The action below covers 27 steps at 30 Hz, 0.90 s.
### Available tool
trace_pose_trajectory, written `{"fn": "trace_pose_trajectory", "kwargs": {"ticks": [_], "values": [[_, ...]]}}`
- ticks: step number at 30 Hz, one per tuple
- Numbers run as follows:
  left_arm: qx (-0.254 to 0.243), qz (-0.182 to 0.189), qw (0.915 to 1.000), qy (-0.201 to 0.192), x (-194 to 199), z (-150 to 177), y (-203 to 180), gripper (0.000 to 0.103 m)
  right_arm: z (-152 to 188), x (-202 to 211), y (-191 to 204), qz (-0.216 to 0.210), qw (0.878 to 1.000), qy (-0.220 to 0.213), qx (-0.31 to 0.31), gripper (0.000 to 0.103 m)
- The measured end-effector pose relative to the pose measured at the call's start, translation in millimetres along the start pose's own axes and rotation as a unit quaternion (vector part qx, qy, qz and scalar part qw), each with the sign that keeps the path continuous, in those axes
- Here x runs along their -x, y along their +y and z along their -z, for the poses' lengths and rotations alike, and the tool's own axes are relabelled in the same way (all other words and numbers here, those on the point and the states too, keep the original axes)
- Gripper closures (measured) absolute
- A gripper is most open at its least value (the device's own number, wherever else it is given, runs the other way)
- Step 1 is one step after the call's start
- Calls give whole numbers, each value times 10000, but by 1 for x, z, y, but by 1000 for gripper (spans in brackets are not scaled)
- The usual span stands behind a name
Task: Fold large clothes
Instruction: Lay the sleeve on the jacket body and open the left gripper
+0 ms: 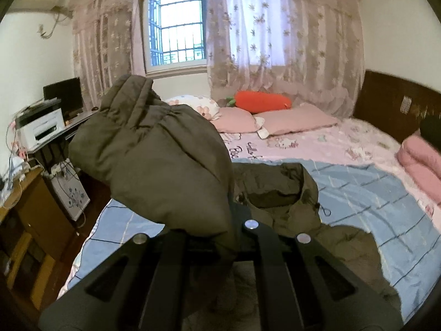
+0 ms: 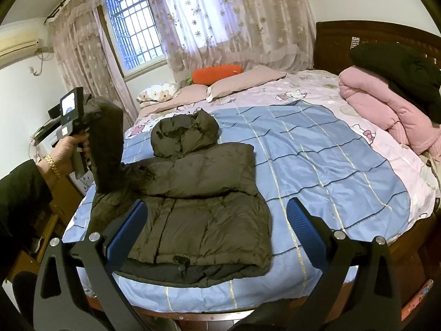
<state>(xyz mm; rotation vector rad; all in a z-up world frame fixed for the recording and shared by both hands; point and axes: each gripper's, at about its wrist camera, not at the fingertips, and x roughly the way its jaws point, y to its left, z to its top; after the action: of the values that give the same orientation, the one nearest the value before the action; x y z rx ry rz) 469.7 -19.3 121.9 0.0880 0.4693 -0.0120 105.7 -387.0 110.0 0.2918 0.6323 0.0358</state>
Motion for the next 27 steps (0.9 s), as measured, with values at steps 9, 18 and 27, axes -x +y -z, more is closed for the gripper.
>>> {"fn": "trace_pose_trajectory", "kwargs": {"ticks": [9, 18, 27], "values": [[-1542, -523, 9864, 232, -34, 53, -72, 99, 0, 4, -12, 20, 9999, 1, -121, 2], [-2335, -491, 9693, 593, -69, 119, -131, 99, 0, 4, -19, 17, 9999, 32, -161, 2], [-2745, -491, 9574, 751, -90, 162, -166, 97, 0, 4, -26, 43, 9997, 62, -220, 2]]}}
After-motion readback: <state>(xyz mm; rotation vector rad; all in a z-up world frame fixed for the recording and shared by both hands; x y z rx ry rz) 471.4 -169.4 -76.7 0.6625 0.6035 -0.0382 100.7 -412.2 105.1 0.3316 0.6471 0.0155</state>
